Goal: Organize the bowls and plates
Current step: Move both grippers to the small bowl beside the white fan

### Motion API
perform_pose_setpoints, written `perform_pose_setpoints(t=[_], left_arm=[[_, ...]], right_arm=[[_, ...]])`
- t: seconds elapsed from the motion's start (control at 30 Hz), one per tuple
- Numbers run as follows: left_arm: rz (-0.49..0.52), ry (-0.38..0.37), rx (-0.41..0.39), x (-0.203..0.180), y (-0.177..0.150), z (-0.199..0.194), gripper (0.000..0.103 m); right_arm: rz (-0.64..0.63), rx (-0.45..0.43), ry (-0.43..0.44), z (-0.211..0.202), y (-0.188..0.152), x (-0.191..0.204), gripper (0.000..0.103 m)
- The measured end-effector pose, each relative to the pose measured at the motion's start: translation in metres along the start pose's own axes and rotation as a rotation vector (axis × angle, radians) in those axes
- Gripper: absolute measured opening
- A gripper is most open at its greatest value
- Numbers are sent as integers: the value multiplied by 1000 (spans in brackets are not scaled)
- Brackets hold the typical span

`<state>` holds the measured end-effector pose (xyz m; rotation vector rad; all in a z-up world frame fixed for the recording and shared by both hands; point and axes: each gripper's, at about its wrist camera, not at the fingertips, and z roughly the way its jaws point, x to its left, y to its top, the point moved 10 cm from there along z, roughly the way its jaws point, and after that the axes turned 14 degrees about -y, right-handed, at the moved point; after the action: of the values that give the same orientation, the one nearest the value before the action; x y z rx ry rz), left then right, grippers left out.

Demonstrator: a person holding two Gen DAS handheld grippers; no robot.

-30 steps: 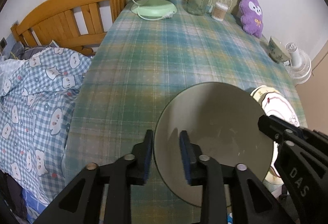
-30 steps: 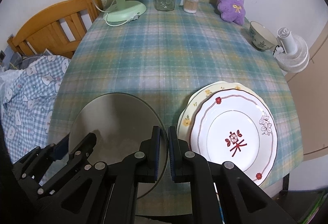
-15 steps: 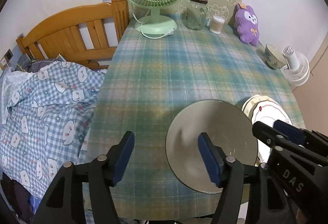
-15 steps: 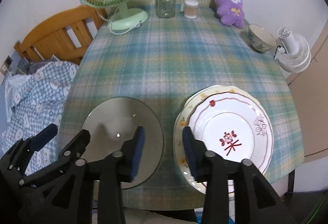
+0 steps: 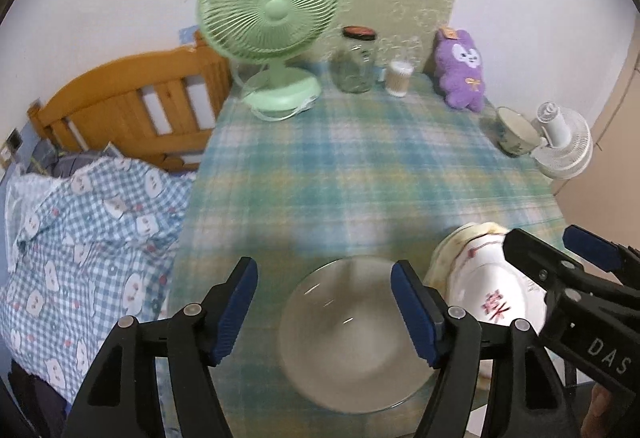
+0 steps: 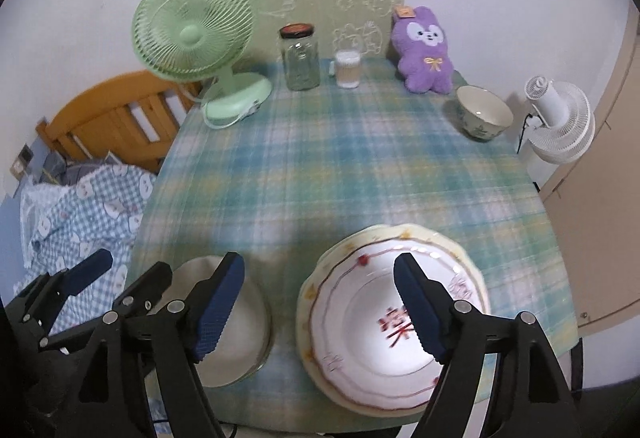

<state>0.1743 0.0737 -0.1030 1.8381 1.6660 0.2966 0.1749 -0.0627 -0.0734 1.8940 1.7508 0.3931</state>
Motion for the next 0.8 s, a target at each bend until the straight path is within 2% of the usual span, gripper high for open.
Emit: perform_pose_setpoints(t=[0.2,0.8], left_arm=[[25,-20,-23,-47,25,13,81],[-34,3,-45,-163,98,85,81]], right_arm=[[0,-19,6,8,26,-39,80],[-45,-70,-3,61,114,-165,80]])
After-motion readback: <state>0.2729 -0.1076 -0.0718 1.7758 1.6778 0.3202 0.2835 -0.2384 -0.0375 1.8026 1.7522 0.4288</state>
